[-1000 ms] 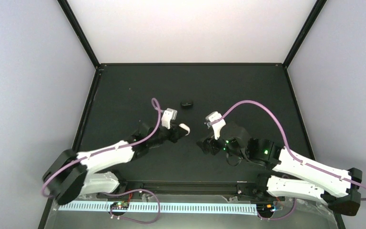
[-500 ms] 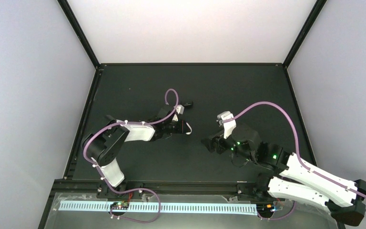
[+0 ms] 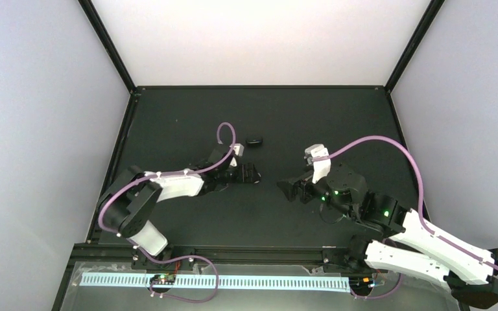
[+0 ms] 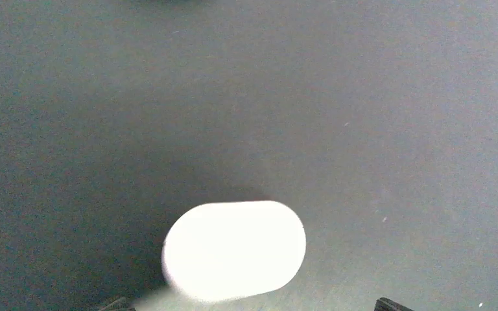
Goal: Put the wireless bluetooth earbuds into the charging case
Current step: Place the charging case at the center of the board, then reset both arms
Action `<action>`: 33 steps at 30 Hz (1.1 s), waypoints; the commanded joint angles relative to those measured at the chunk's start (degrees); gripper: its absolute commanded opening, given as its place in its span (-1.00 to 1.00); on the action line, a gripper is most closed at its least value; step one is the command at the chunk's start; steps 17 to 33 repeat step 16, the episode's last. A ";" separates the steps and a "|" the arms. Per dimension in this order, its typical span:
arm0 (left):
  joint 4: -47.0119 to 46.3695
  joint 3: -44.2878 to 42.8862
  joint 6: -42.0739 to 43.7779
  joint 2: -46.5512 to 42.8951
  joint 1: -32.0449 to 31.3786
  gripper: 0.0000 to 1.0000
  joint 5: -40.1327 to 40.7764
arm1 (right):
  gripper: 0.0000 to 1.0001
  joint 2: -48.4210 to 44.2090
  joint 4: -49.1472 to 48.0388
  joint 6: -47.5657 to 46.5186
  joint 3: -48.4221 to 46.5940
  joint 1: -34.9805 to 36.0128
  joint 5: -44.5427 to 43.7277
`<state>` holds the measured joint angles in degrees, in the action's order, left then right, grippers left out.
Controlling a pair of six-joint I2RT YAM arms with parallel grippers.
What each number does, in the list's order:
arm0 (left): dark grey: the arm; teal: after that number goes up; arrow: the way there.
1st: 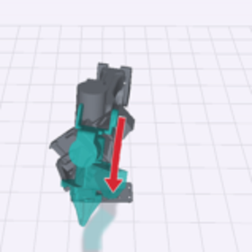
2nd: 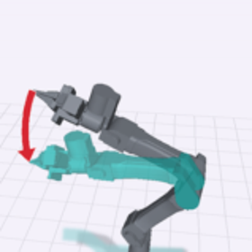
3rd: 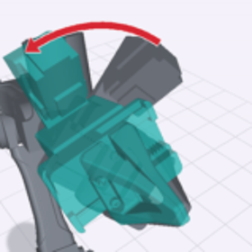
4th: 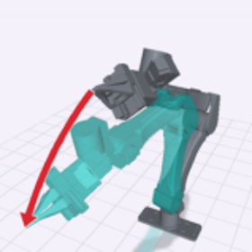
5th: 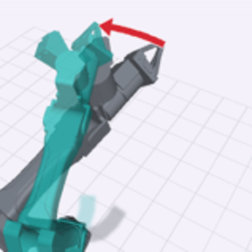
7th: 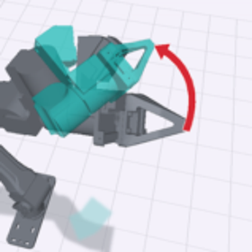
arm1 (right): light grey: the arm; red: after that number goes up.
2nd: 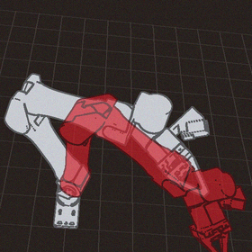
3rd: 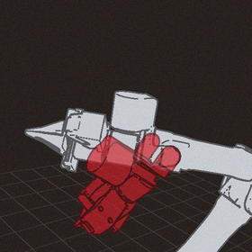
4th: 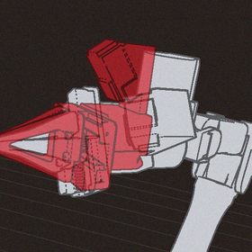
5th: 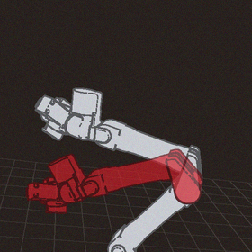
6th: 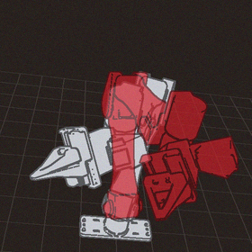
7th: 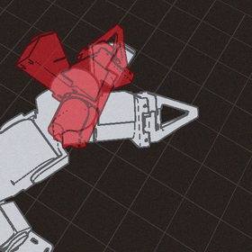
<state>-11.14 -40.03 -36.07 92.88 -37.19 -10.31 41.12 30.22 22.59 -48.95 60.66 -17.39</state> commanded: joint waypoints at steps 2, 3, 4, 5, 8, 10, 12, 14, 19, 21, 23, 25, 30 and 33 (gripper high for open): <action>13.95 1.07 -0.43 -10.93 0.28 0.98 8.96 | 1.00 0.68 0.40 1.32 -2.16 -0.28 -7.34; 15.88 1.05 -0.73 -13.30 0.28 0.97 10.32 | 1.00 0.97 0.41 2.56 -2.12 -0.28 -10.64; 17.76 0.97 -0.96 -15.86 0.29 0.97 11.86 | 1.00 1.37 0.41 3.64 -2.14 -0.33 -13.43; 20.53 0.67 -1.15 -18.01 0.32 0.97 13.11 | 1.00 1.70 0.41 5.07 -2.04 -0.29 -16.58; 26.32 -0.31 -1.53 -25.25 0.32 0.98 16.58 | 1.00 2.58 1.86 9.35 -2.14 -0.28 -25.75; 29.32 -0.81 -1.32 -29.00 0.30 0.98 18.11 | 1.00 2.60 2.83 12.33 -1.65 -0.30 -31.18; 32.20 -1.00 -1.71 -32.62 0.34 0.98 20.63 | 1.00 1.39 2.14 13.64 -0.45 -0.31 -34.40; 34.43 -0.99 -2.42 -35.64 0.28 0.98 22.87 | 1.00 -0.26 0.37 12.21 0.81 -0.33 -34.33; 36.08 -1.04 -2.47 -38.24 0.35 0.97 24.32 | 1.00 -1.60 -1.31 10.71 2.00 -0.31 -34.20; 36.08 -1.04 -2.47 -38.24 0.35 0.97 24.32 | 1.00 -1.60 -1.31 10.71 2.00 -0.31 -34.20; 36.08 -1.04 -2.47 -38.24 0.35 0.97 24.32 | 1.00 -1.60 -1.31 10.71 2.00 -0.31 -34.20; 36.08 -1.04 -2.47 -38.24 0.35 0.97 24.32 | 1.00 -1.60 -1.31 10.71 2.00 -0.31 -34.20; 36.08 -1.04 -2.47 -38.24 0.35 0.97 24.32 | 1.00 -1.60 -1.31 10.71 2.00 -0.31 -34.20; 36.08 -1.04 -2.47 -38.24 0.35 0.97 24.32 | 1.00 -1.60 -1.31 10.71 2.00 -0.31 -34.20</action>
